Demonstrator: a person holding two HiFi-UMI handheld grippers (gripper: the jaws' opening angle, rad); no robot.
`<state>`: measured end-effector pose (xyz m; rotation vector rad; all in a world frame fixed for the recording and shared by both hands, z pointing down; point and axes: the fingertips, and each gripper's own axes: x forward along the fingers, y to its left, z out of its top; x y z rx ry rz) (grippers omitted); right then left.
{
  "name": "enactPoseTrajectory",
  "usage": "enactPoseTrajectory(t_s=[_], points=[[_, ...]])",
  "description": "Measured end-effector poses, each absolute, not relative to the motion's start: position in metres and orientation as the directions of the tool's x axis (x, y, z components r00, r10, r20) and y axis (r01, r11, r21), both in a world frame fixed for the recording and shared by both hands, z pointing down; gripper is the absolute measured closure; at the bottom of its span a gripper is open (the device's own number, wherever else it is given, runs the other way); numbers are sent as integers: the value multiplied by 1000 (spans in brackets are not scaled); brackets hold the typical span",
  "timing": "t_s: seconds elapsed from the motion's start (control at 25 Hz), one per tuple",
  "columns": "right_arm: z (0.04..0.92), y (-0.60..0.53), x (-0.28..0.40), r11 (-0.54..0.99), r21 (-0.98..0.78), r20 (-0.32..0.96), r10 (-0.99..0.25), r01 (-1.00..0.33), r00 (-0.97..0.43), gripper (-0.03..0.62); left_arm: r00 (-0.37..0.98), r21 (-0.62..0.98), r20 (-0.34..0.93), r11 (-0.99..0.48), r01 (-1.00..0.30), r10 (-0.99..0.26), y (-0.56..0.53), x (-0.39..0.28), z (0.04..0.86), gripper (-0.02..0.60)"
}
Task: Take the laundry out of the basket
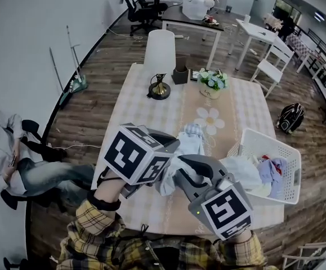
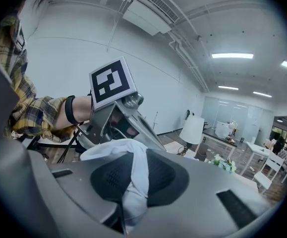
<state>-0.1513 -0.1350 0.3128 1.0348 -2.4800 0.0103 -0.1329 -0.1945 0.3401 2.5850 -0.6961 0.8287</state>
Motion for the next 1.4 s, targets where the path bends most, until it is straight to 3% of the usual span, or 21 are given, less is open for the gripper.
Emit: enactPoseTrajectory(t_s=[0.32, 1.4], points=[[341, -144, -195, 744, 37, 403, -622, -667, -672, 513, 683, 184, 644, -796, -576, -345, -201, -180, 366, 537], [556, -91, -205, 710, -258, 672, -355, -655, -650, 502, 631, 385, 750, -644, -661, -199, -133, -215, 581, 531]])
